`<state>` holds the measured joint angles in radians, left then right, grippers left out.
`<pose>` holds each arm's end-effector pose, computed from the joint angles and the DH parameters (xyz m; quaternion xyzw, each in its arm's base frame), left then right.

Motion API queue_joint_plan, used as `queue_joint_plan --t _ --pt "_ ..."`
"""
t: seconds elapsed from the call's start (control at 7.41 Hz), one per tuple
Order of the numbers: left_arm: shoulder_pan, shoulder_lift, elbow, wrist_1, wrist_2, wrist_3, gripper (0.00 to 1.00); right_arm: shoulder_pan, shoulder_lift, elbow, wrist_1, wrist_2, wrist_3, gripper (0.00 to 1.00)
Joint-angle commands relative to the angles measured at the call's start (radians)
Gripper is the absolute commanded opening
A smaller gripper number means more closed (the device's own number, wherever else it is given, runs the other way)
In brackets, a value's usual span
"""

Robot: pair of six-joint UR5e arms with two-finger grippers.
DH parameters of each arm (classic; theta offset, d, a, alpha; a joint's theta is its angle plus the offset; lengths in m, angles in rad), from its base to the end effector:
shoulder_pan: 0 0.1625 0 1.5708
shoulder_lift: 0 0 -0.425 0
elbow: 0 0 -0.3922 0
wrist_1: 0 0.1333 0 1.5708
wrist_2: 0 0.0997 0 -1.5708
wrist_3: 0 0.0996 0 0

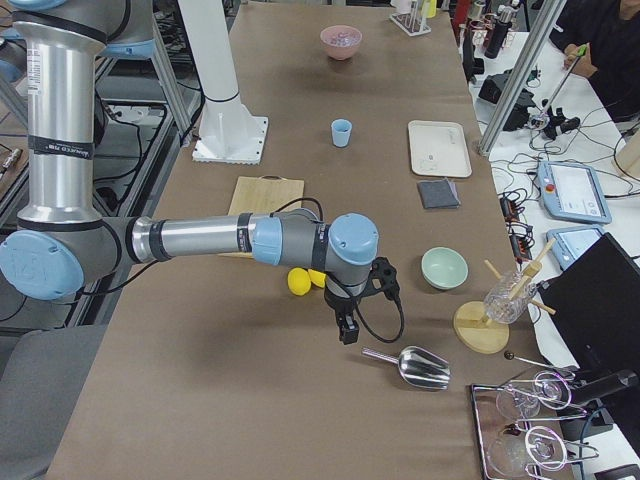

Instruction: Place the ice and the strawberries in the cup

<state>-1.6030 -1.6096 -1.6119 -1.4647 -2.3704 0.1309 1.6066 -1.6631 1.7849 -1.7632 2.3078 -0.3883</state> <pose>-0.0781 -0.5030 0.6279 0.0197 0.3889 0.0403 0.9202 0.0822 -0.4417 0.6186 0.0436 -0.3589 -0.1510 0.9201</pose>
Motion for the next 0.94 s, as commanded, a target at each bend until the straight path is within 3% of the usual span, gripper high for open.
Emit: queue_joint_plan --t 0.0,0.81 --pt "0.000 0.003 -0.008 0.000 -0.015 -0.002 0.97 0.001 -0.003 -0.002 -0.001 -0.001 -0.001 1.00" --pt "0.000 0.002 -0.011 0.000 -0.015 -0.002 0.97 0.003 -0.032 0.008 -0.001 -0.007 -0.003 1.00"
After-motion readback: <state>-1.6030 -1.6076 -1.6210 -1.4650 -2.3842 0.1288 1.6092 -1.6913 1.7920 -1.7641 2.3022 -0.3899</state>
